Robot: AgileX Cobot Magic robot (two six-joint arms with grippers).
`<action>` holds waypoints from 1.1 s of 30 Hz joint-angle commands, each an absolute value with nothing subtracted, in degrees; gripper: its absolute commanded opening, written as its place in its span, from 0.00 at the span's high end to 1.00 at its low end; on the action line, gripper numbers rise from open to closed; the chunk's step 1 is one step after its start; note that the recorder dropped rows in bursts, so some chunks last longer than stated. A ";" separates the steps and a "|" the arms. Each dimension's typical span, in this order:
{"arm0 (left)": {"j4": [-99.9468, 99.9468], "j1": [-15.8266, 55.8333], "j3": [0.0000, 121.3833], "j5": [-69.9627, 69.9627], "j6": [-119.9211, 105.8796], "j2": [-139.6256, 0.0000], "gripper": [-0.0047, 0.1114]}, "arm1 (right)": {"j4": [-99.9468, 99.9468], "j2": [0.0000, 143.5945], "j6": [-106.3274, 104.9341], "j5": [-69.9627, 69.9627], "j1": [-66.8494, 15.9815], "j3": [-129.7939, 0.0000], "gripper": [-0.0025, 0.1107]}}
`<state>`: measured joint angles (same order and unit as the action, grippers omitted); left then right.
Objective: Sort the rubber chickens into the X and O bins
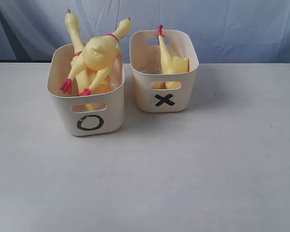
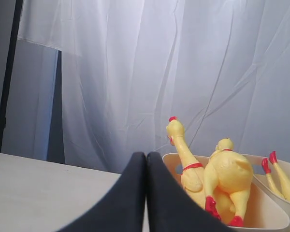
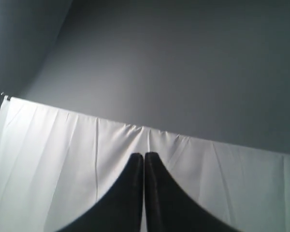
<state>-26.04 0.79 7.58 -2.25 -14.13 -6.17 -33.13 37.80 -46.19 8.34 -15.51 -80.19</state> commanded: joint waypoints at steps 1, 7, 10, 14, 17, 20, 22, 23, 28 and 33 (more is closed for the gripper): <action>-25.88 0.68 7.37 -2.65 -14.12 -5.95 0.96 | -33.14 32.77 -46.18 8.26 -14.75 -80.31 0.97; -25.88 0.68 7.37 -2.65 -14.12 -4.23 0.96 | -36.80 29.31 -46.18 7.02 -14.75 -80.31 0.97; -25.88 0.68 7.37 -2.65 -14.12 -1.78 0.96 | -39.70 28.10 -46.18 7.02 -14.63 -80.31 0.97; -25.88 0.68 7.37 -2.55 -14.12 0.00 0.96 | -41.45 25.39 -46.18 6.99 -12.87 -79.42 0.97; -25.88 0.68 7.37 -2.55 -14.12 0.00 0.96 | -44.58 21.34 -46.18 6.99 -10.44 -76.52 0.97; -25.88 0.68 7.37 -2.55 -14.12 0.00 0.96 | -44.85 15.39 -46.18 6.99 -8.00 -69.70 0.97; -23.34 0.68 7.01 -2.55 -14.12 0.00 0.96 | -45.66 12.93 -46.18 6.99 -7.55 -64.89 0.97; -19.61 0.68 7.01 -2.55 -14.12 0.00 0.96 | -45.66 12.36 -46.18 6.99 -7.41 -63.43 0.97; -5.49 0.68 6.77 -2.55 -14.12 0.00 0.96 | -45.66 10.36 -46.18 7.08 -7.42 -48.95 0.97; -5.62 0.68 3.18 -2.55 -14.12 0.00 0.96 | -45.66 10.36 -46.18 7.08 -7.42 -36.27 0.97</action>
<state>-5.66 0.70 4.86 -2.25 -14.13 -0.28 -45.44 10.59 -46.09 7.00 -7.66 -40.70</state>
